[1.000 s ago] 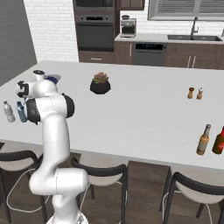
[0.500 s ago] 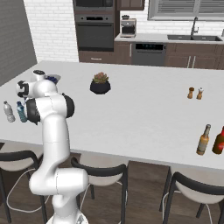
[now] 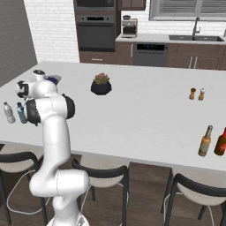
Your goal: Move the plastic bottles in the middle to the plastics group, and the glass bottles in the middle to the glass group.
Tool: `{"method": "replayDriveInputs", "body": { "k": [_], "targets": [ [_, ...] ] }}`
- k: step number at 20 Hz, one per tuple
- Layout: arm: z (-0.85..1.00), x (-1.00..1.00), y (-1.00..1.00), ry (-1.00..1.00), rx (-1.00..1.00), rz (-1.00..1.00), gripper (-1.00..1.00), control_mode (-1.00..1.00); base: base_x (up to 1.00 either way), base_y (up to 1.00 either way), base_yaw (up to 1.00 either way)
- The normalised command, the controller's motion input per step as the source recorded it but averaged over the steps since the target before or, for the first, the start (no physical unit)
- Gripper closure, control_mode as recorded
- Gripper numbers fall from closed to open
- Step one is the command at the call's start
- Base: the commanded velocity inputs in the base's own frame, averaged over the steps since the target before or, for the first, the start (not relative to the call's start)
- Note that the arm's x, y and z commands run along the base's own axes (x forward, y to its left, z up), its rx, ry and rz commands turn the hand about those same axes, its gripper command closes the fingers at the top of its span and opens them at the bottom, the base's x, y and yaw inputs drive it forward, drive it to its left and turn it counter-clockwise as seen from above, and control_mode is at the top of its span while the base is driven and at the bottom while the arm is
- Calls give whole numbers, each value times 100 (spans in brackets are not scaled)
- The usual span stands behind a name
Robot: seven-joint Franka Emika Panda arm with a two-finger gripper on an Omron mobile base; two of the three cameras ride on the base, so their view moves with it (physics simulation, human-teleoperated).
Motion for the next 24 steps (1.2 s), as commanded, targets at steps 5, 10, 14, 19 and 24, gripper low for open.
{"method": "replayDriveInputs", "body": {
  "k": [5,10,14,19,24],
  "targets": [
    [19,-19,0,0,0,0,-100,-100,0,0,0],
    [38,-76,-43,-5,1,-12,-100,-100,0,0,0],
    [22,-96,-79,0,7,-19,-100,-100,0,0,0],
    [16,-100,-94,0,11,-22,-100,-100,0,0,0],
    [16,-100,-92,-2,7,-22,-100,-100,0,0,0]
  ]
}}
